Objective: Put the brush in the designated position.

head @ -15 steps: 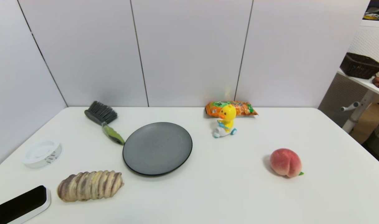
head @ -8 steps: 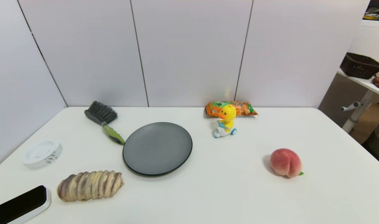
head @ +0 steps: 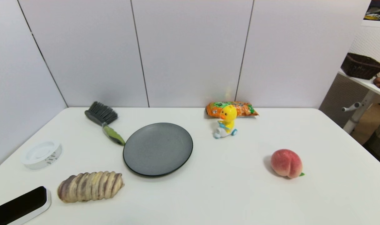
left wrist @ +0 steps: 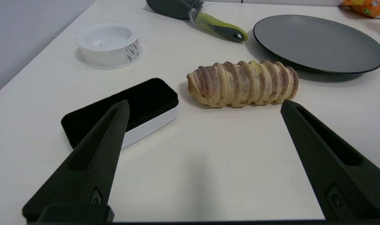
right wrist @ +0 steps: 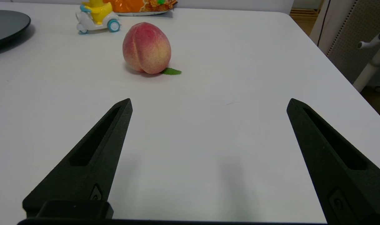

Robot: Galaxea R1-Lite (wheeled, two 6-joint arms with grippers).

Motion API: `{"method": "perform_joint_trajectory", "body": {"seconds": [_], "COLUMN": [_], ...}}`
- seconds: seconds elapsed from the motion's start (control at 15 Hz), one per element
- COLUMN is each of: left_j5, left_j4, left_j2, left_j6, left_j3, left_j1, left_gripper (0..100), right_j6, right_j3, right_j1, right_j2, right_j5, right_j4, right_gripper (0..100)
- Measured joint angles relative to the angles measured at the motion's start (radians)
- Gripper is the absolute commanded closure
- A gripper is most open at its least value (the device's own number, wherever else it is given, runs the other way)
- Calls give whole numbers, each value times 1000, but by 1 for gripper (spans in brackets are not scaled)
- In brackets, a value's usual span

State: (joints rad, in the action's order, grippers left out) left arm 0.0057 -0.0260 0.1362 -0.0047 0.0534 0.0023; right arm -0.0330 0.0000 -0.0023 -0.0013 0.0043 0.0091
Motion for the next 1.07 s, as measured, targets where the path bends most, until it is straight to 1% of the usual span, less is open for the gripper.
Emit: {"method": "perform_joint_trajectory", "body": {"seconds": [0.27,0.47,0.67,0.87,1.07], "left_j5": [10,20,21,20,16], "left_j4": [-159,-251,-247,-179,-166], "left_j2": [295,522,689,803,919], "left_j6": [5,20,25,34,87], "left_j3": [134,315,486,645,759], "left_j1": [33,115,171,183,183], "left_gripper": [0,0,0,0,0], "right_j6": [0,0,0,0,0], "right_j3": [0,0,0,0,0], "right_j1": [0,0,0,0,0], "right_j2": [0,0,0,0,0], "right_j5": [0,0,0,0,0], "right_j4": [0,0,0,0,0], "right_gripper": [0,0,0,0,0]}}
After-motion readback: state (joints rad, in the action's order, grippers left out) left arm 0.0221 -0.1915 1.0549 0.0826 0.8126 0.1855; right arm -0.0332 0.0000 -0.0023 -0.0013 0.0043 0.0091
